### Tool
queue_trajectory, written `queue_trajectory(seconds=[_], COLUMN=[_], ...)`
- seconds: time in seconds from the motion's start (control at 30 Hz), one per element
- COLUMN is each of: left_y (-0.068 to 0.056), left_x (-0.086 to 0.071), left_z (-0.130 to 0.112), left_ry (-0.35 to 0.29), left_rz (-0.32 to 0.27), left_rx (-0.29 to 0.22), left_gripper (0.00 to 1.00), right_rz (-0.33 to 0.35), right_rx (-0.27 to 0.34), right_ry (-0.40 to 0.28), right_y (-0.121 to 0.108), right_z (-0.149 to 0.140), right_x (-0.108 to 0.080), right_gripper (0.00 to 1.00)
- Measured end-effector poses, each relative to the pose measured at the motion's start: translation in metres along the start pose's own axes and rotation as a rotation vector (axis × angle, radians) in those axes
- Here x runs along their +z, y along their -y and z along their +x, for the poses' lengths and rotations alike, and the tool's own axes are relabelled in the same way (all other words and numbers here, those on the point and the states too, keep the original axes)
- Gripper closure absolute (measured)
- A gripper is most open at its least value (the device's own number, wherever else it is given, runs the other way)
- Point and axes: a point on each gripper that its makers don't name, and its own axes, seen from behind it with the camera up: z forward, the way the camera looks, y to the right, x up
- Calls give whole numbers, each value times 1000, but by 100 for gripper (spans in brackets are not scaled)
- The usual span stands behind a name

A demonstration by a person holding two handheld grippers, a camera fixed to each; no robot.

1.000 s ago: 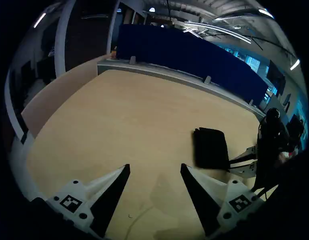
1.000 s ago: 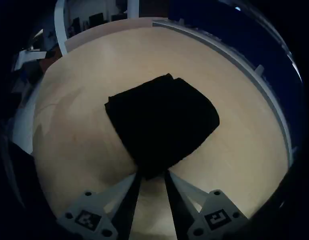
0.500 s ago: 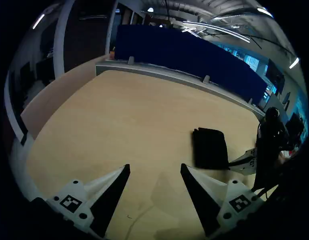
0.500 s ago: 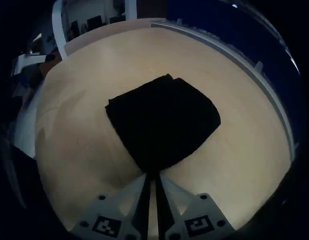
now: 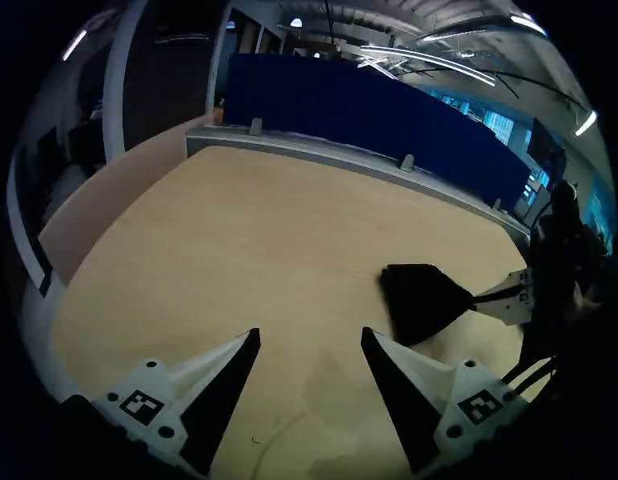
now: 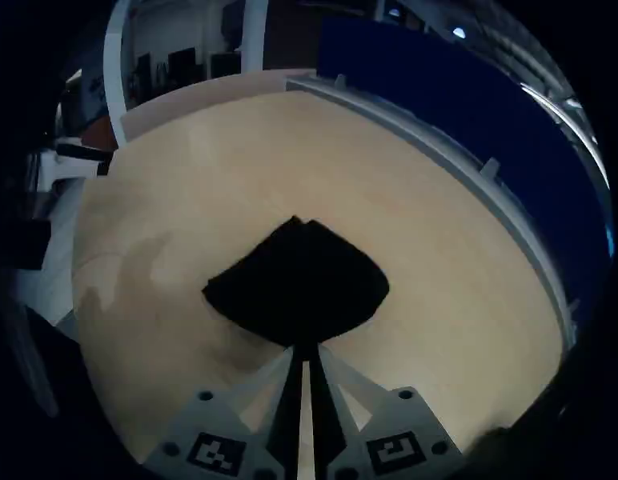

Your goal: Fold towel

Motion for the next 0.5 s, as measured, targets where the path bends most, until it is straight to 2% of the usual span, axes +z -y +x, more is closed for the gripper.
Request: queue_trajectory(seconds=[0.27,0.5], left_y=[-11,-23], left_x=[1,4], left_z=[14,23], left_ry=[-25,-44], left_rz=[-27,-55], left_rx=[8,25], left_gripper=[7,7], right_rz=[-41,-56], right_rx=[-11,-21], right_ry=[-128,-158], right_y=[-17,-29], right_z=[67,87], right_x=[-43,-68], right_gripper=[94,95])
